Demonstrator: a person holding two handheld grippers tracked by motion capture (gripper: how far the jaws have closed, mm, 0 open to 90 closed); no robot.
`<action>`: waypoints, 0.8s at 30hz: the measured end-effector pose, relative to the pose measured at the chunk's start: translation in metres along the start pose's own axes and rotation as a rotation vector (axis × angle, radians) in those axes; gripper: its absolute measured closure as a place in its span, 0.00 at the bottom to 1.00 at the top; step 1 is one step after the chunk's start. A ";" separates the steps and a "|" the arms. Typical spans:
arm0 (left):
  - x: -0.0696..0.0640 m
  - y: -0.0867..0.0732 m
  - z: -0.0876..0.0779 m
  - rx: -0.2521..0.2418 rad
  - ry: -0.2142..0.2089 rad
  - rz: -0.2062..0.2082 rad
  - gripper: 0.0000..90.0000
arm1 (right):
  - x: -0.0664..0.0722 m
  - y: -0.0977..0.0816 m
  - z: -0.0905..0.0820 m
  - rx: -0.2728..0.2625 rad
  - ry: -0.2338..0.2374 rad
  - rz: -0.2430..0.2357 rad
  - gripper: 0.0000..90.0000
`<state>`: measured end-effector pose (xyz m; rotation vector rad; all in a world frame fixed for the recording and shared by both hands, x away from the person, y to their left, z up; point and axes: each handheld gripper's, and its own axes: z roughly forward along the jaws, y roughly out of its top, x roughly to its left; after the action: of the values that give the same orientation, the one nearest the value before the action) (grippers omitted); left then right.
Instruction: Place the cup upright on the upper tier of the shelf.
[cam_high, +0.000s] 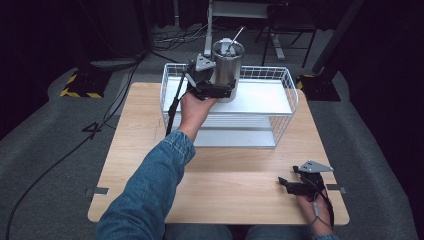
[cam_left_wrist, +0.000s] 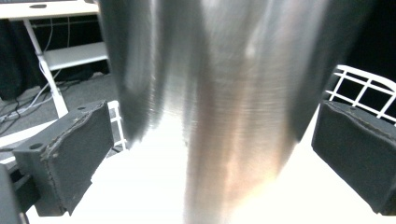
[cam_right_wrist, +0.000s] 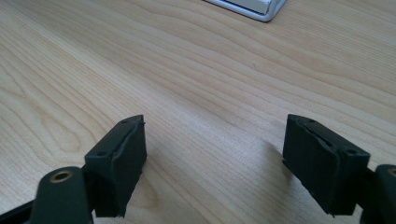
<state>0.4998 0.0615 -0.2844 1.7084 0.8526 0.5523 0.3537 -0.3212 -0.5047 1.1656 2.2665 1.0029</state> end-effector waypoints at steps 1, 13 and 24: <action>0.000 0.001 -0.003 -0.001 -0.003 0.003 0.00 | 0.000 0.000 0.000 0.000 0.000 0.000 0.25; -0.011 0.002 -0.053 -0.056 -0.037 0.016 0.00 | -0.001 0.000 0.000 0.003 0.004 0.007 0.24; -0.023 -0.007 -0.096 -0.079 -0.077 0.027 0.00 | -0.002 0.001 0.002 0.009 -0.005 0.027 0.21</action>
<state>0.4140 0.1043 -0.2619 1.6607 0.7447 0.5276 0.3566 -0.3215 -0.5051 1.2039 2.2598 1.0001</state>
